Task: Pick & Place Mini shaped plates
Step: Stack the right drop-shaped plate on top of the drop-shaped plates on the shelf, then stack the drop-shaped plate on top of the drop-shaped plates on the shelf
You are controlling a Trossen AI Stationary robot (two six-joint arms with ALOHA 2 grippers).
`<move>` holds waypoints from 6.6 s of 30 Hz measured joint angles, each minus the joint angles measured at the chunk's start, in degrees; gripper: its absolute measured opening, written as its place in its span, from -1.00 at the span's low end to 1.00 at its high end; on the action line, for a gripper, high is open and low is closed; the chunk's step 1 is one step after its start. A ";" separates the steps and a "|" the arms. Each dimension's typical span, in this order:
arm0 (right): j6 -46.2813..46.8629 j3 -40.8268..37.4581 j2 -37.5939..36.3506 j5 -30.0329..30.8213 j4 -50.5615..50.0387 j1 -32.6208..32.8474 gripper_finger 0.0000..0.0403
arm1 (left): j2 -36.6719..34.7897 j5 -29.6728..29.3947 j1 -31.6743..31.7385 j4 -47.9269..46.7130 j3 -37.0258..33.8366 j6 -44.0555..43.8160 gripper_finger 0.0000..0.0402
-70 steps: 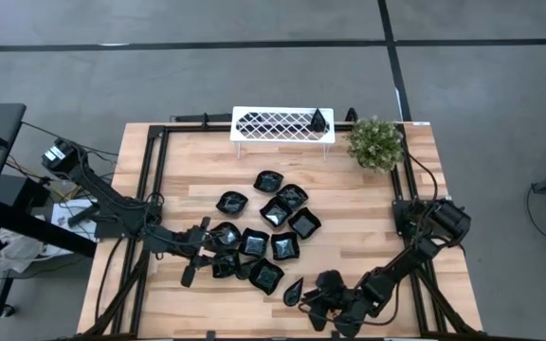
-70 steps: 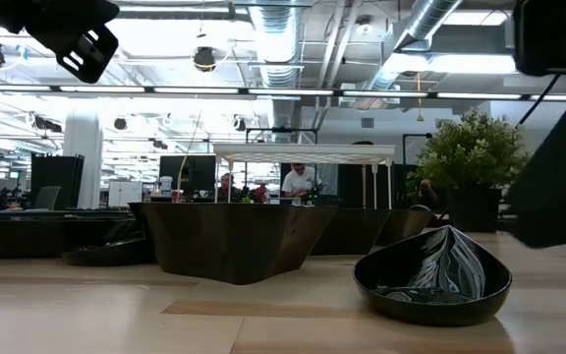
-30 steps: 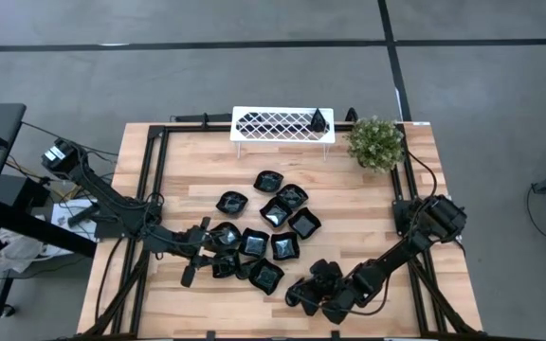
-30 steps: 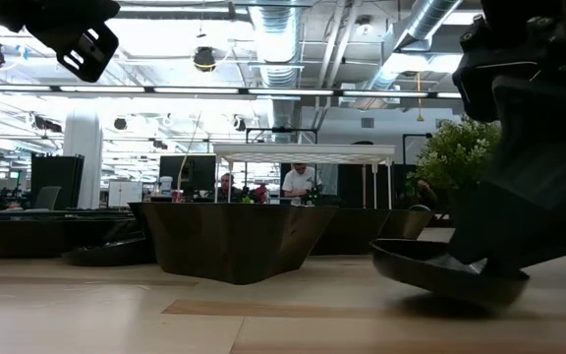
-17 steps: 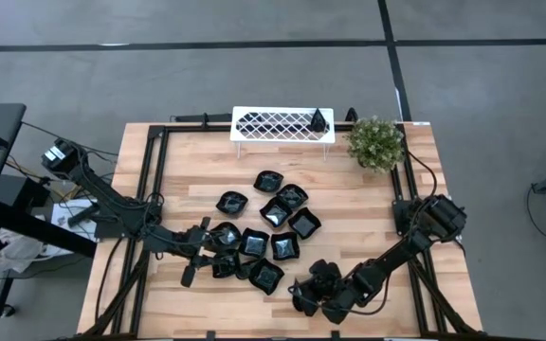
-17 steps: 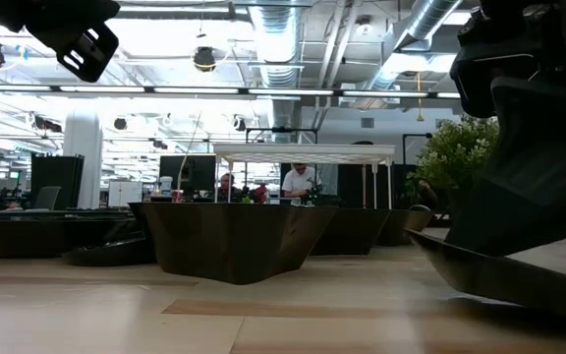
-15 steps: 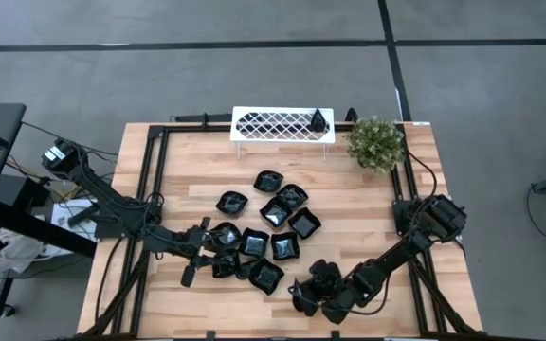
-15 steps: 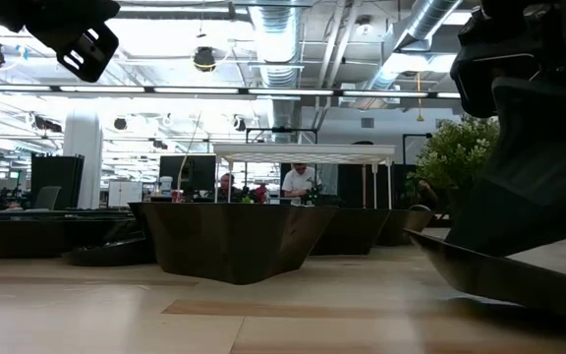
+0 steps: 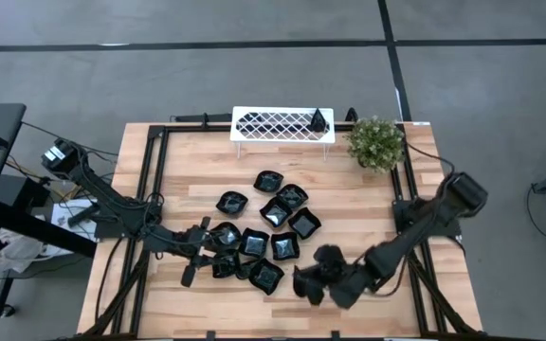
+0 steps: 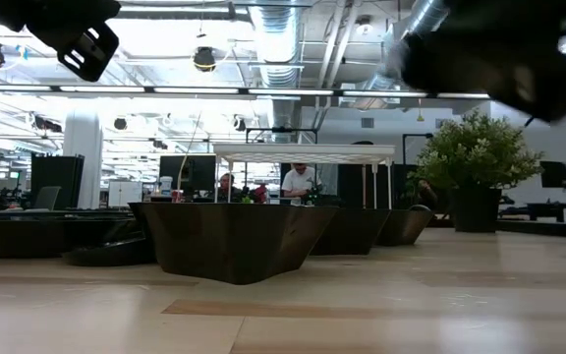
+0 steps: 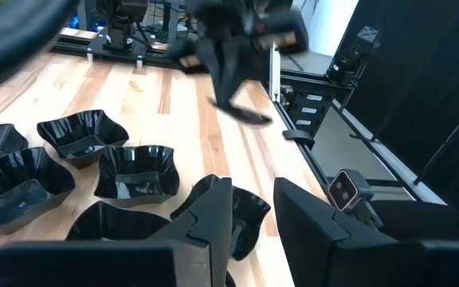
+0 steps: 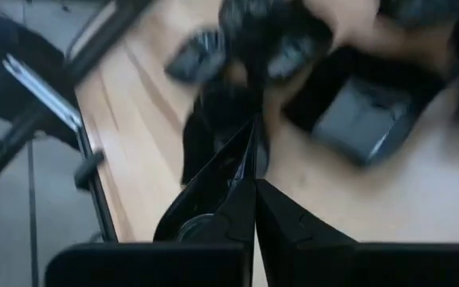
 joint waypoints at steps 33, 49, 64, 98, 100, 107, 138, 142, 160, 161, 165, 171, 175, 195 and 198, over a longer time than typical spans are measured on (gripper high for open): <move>-50.52 0.03 -23.67 -39.65 -7.83 -79.37 -1.00 | 0.00 -2.76 2.63 10.00 0.11 -3.33 -0.52; -60.51 15.44 -5.42 -46.88 -14.21 -85.98 -1.00 | -0.02 3.32 17.68 6.43 0.11 5.84 -0.52; -64.70 28.33 2.36 -46.40 -30.46 -89.35 -1.00 | -0.02 5.18 19.74 6.54 0.11 5.86 -0.52; -61.70 28.39 4.15 -46.45 -33.28 -88.80 -0.98 | -0.02 5.18 19.72 6.57 0.09 4.48 -0.52; -61.59 28.39 4.15 -46.44 -33.27 -88.85 -0.93 | -0.02 5.18 19.72 6.57 0.09 4.48 -0.52; -61.57 28.39 4.15 -46.47 -33.29 -88.78 -0.70 | -0.02 5.18 19.72 6.57 0.09 4.48 -0.52; -72.14 -4.06 -28.16 -32.60 5.60 -52.38 -0.63 | -0.04 5.88 13.05 -0.58 0.00 -0.10 -0.52; -72.15 -13.96 -30.09 -28.71 13.07 -44.69 -0.63 | -0.04 5.55 11.56 -0.50 -0.96 -4.09 -0.52; -72.22 -20.72 -21.33 -18.35 21.93 -26.94 -0.63 | 7.08 2.24 11.76 0.45 -6.71 -23.78 -0.52; -72.14 -20.71 -20.37 -18.37 22.90 -26.19 -0.63 | 8.34 2.82 11.77 0.42 -6.08 -22.98 -0.52; -70.42 -20.20 -16.75 -18.40 24.36 -22.19 -0.63 | 11.46 6.10 11.76 0.36 -4.57 -19.50 -0.52; -66.22 -13.90 -9.30 -18.33 24.28 -15.16 -0.63 | 10.36 7.56 10.38 0.35 -4.50 -13.53 -0.52; -66.18 -6.54 -3.07 -15.59 21.55 -12.03 -0.63 | 8.27 7.28 8.58 0.62 -4.50 -9.24 -0.52; -65.58 43.01 28.28 -14.55 -17.31 -9.55 -0.63 | -0.36 7.35 -2.45 4.64 -6.04 0.84 -0.52; -66.73 49.40 32.07 -15.43 -22.15 -9.53 -0.63 | -2.25 7.23 -2.24 4.56 -7.19 1.36 -0.52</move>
